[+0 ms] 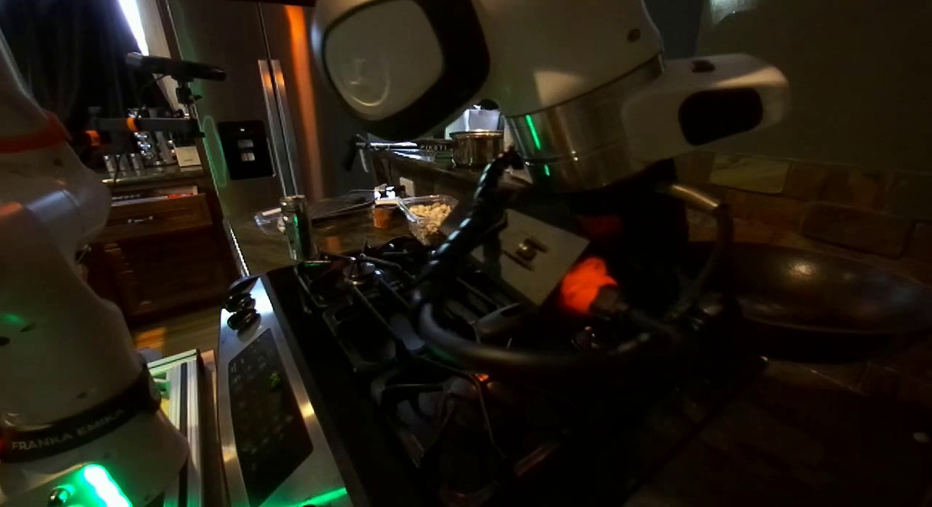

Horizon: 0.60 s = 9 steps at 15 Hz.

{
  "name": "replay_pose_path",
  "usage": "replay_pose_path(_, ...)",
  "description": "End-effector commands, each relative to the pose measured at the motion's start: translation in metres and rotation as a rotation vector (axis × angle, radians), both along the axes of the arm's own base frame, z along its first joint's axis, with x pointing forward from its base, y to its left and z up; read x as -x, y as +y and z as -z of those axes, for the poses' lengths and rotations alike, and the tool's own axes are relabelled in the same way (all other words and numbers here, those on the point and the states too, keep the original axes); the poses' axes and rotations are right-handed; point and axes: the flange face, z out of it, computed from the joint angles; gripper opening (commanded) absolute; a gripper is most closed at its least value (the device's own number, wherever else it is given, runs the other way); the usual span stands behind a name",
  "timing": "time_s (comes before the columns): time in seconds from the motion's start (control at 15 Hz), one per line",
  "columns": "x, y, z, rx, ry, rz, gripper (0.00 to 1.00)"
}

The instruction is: Remove the pan from the stove and put it on the counter

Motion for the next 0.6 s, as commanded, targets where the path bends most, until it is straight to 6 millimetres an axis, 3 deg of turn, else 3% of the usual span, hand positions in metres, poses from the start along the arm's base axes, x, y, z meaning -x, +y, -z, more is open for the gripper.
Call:
replay_pose_path(0.0, -0.033, -0.024, 0.02, 0.034, 0.058, 0.007, 0.0)
replay_pose_path(0.33, -0.04, -0.052, 0.056, -0.063, 0.067, 0.019, 0.0)
replay_pose_path(0.53, -0.034, -0.045, 0.063, -0.059, 0.095, 0.026, 0.0)
